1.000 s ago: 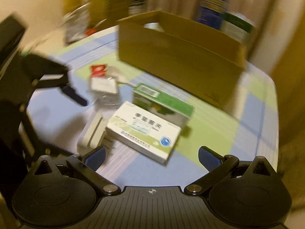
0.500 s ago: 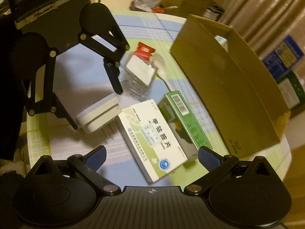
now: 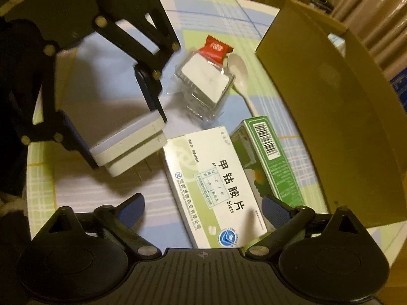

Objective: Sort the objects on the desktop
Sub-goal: 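Lower the left tool onto the white night-light plug, then close the left tool on the night-light while the right tool grasps the white medicine box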

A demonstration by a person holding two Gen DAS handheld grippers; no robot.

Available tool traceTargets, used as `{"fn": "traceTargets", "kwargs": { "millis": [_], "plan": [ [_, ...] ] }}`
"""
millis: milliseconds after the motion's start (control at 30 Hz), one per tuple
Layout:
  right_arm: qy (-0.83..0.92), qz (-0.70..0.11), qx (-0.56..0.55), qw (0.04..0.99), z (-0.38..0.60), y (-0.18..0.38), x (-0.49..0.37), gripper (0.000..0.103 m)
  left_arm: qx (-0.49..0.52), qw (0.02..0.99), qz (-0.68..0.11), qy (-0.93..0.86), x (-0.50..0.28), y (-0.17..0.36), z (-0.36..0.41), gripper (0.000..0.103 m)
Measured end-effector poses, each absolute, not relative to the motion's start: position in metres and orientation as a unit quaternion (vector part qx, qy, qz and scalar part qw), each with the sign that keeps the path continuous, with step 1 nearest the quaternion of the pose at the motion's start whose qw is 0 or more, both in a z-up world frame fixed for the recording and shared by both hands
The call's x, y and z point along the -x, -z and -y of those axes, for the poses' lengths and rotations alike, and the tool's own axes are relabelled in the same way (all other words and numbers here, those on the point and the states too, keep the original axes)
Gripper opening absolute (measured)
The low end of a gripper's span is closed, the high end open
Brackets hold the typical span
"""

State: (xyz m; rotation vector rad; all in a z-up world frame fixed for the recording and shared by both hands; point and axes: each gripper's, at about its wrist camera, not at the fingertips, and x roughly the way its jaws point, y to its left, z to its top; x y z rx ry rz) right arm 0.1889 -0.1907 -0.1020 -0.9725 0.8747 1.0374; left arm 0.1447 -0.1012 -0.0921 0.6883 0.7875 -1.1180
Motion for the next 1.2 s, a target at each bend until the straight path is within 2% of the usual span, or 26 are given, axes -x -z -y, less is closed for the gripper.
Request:
{"fn": "traceTargets", "kwargs": {
  "millis": [367,433,533,900,1000,1067,1200],
  "plan": [
    [-0.469,-0.43,0.394,0.663,0.17,0.122,-0.229,0.091,-0.305,0.745,-0.37,0.465,-0.15,0.091,0.073,0.061],
    [-0.467,-0.449,0.377,0.662,0.169,0.121,-0.233,0.084,-0.299,0.748,-0.369,0.463,-0.149,0.091,0.072,0.061],
    [-0.446,-0.47,0.349,0.677,0.172,0.117,-0.233,0.079,-0.287,0.753,-0.371,0.46,-0.149,0.091,0.069,0.061],
    [-0.252,-0.57,0.102,0.775,0.211,0.107,-0.224,0.073,-0.245,0.773,-0.382,0.444,-0.145,0.09,0.07,0.061],
    [-0.205,-0.571,0.056,0.793,0.22,0.108,-0.207,0.073,-0.245,0.775,-0.38,0.441,-0.142,0.089,0.071,0.062],
    [-0.187,-0.561,0.051,0.805,0.223,0.105,-0.19,0.073,-0.241,0.777,-0.379,0.44,-0.141,0.088,0.071,0.068],
    [-0.17,-0.545,0.032,0.821,0.227,0.102,-0.167,0.073,-0.235,0.781,-0.382,0.434,-0.139,0.089,0.074,0.068]
  ]
}}
